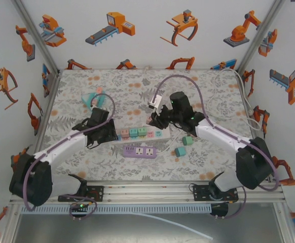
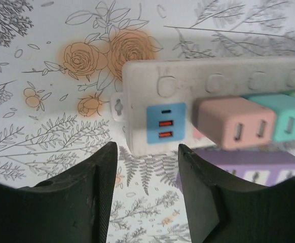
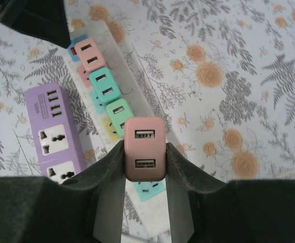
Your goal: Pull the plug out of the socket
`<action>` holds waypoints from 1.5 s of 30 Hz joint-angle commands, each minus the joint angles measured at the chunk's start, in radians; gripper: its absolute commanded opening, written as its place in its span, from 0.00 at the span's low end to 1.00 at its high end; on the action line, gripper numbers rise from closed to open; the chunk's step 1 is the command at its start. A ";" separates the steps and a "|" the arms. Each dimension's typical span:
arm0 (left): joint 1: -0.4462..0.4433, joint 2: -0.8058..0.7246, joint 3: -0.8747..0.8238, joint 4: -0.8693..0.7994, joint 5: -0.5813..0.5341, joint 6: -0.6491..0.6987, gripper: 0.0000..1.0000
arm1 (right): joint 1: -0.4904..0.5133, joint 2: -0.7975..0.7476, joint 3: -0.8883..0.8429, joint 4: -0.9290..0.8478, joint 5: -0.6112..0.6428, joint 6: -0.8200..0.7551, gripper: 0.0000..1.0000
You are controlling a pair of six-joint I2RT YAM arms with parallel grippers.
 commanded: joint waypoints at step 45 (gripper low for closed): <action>-0.330 -0.496 -0.053 0.042 0.321 0.311 0.97 | 0.324 -0.383 -0.739 0.231 0.649 1.477 0.42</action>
